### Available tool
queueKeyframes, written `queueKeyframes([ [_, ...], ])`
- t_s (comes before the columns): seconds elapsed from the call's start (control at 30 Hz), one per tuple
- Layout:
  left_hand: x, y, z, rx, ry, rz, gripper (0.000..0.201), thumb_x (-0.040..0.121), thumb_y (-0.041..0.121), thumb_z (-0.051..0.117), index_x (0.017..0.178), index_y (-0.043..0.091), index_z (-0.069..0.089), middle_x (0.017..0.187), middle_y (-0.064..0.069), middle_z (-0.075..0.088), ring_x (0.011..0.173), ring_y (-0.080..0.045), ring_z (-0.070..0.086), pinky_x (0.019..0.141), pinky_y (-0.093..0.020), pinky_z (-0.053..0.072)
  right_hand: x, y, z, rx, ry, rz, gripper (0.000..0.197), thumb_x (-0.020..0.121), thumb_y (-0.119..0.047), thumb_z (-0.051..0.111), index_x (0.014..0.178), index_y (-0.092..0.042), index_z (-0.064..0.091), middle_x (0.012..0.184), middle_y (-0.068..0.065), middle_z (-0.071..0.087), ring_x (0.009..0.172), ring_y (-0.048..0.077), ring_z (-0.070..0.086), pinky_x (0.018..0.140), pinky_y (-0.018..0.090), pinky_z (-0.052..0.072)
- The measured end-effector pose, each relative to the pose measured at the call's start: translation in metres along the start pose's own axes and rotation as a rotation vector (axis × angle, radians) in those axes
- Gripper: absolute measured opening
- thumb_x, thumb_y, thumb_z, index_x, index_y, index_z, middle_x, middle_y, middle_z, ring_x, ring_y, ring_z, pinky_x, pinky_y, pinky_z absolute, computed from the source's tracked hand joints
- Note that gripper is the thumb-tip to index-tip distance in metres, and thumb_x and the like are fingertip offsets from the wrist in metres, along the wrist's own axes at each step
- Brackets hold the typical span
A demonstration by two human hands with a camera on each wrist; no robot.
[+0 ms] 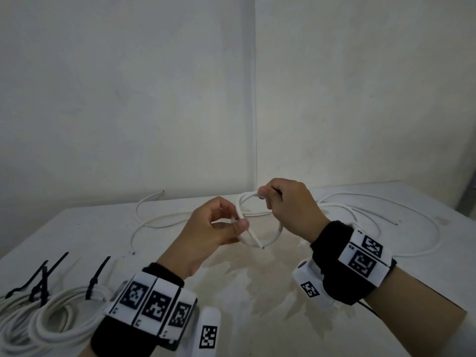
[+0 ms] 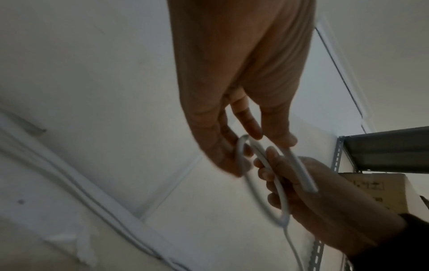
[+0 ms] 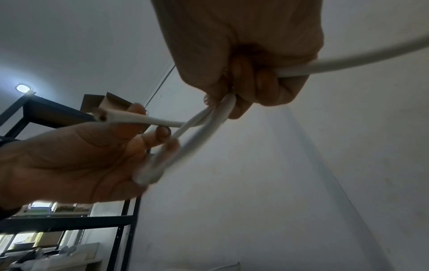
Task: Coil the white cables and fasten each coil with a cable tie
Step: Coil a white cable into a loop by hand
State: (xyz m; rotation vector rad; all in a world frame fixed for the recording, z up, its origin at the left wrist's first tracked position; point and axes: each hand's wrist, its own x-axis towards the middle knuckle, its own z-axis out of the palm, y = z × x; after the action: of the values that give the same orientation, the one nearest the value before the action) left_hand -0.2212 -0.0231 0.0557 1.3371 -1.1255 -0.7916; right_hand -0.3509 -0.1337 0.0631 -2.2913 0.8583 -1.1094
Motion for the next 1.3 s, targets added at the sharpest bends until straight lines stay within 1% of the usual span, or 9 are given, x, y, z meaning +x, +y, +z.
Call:
queueKeyframes([
  [0.13, 0.004, -0.001, 0.007, -0.02, 0.124, 0.016, 0.032, 0.075, -0.002, 0.07, 0.079, 0.011, 0.042, 0.064, -0.005, 0.06, 0.045, -0.008, 0.057, 0.049, -0.021, 0.052, -0.002, 0.0, -0.002, 0.081, -0.029, 0.02, 0.028, 0.094, -0.023, 0.05, 0.068, -0.015, 0.058, 0.058, -0.005, 0.054, 0.052, 0.003, 0.05, 0.053, 0.014, 0.037],
  [0.27, 0.01, -0.011, 0.003, 0.19, 0.3, 0.066, 0.016, 0.08, 0.004, 0.067, 0.082, 0.009, 0.052, 0.066, -0.006, 0.056, 0.035, -0.003, 0.05, 0.041, -0.014, 0.042, -0.007, -0.005, 0.002, 0.103, -0.093, 0.0, 0.033, 0.093, -0.026, 0.051, 0.06, -0.022, 0.051, 0.056, -0.01, 0.052, 0.049, -0.006, 0.049, 0.051, 0.01, 0.037],
  [0.53, 0.01, -0.012, -0.006, 0.866, 0.501, 0.386, 0.017, 0.083, 0.016, 0.065, 0.073, 0.016, 0.051, 0.069, 0.003, 0.049, 0.064, -0.021, 0.049, 0.052, -0.025, 0.035, -0.004, -0.01, 0.005, 0.178, -0.115, 0.01, 0.031, 0.092, -0.024, 0.053, 0.063, -0.016, 0.054, 0.054, -0.007, 0.053, 0.045, -0.004, 0.047, 0.049, 0.008, 0.035],
  [0.67, 0.012, -0.014, -0.011, 0.724, 0.461, 0.385, 0.014, 0.08, 0.014, 0.069, 0.077, 0.016, 0.056, 0.095, 0.001, 0.045, 0.081, -0.016, 0.047, 0.068, -0.019, 0.039, -0.001, -0.008, 0.002, 0.2, -0.126, 0.027, 0.032, 0.093, -0.024, 0.052, 0.061, -0.023, 0.053, 0.053, -0.009, 0.054, 0.042, -0.004, 0.047, 0.047, 0.008, 0.035],
  [0.73, 0.012, -0.013, -0.01, 0.52, 0.353, 0.299, 0.02, 0.083, 0.012, 0.066, 0.072, 0.017, 0.051, 0.082, 0.001, 0.056, 0.067, -0.01, 0.05, 0.058, -0.009, 0.036, -0.001, -0.006, 0.001, 0.22, -0.122, 0.045, 0.032, 0.094, -0.024, 0.052, 0.062, -0.022, 0.055, 0.049, -0.01, 0.053, 0.039, -0.001, 0.044, 0.045, 0.008, 0.033],
  [0.83, 0.009, -0.008, -0.006, 0.323, 0.229, 0.21, 0.018, 0.088, 0.013, 0.059, 0.074, 0.014, 0.048, 0.067, 0.003, 0.063, 0.051, 0.001, 0.052, 0.05, -0.009, 0.037, -0.001, -0.004, 0.001, 0.237, -0.106, 0.049, 0.035, 0.094, -0.024, 0.051, 0.06, -0.023, 0.057, 0.042, -0.012, 0.052, 0.038, 0.001, 0.04, 0.044, 0.01, 0.031],
  [1.07, 0.006, -0.011, -0.015, 0.597, 0.066, 0.316, 0.023, 0.094, 0.032, 0.048, 0.074, 0.023, 0.055, 0.061, -0.014, 0.053, 0.051, -0.011, 0.044, 0.052, -0.016, 0.034, -0.003, 0.005, -0.006, 0.179, -0.126, 0.045, 0.04, 0.093, -0.023, 0.052, 0.054, -0.02, 0.055, 0.044, -0.01, 0.05, 0.039, 0.003, 0.039, 0.045, 0.013, 0.03],
  [1.17, 0.006, -0.013, -0.023, 0.724, 0.035, 0.368, 0.035, 0.093, 0.041, 0.042, 0.083, 0.013, 0.06, 0.056, -0.01, 0.049, 0.059, -0.021, 0.047, 0.051, -0.018, 0.033, -0.005, 0.006, -0.008, 0.164, -0.143, 0.021, 0.039, 0.094, -0.02, 0.052, 0.054, -0.02, 0.055, 0.045, -0.012, 0.052, 0.039, 0.002, 0.041, 0.046, 0.011, 0.031],
  [1.3, 0.002, -0.013, -0.021, 0.539, 0.048, 0.297, 0.021, 0.095, 0.026, 0.047, 0.078, 0.024, 0.059, 0.056, 0.004, 0.05, 0.055, -0.003, 0.051, 0.053, -0.009, 0.038, -0.008, 0.006, -0.005, 0.196, -0.136, 0.012, 0.035, 0.094, -0.02, 0.051, 0.059, -0.022, 0.056, 0.053, -0.01, 0.056, 0.044, 0.001, 0.043, 0.05, 0.012, 0.033],
])
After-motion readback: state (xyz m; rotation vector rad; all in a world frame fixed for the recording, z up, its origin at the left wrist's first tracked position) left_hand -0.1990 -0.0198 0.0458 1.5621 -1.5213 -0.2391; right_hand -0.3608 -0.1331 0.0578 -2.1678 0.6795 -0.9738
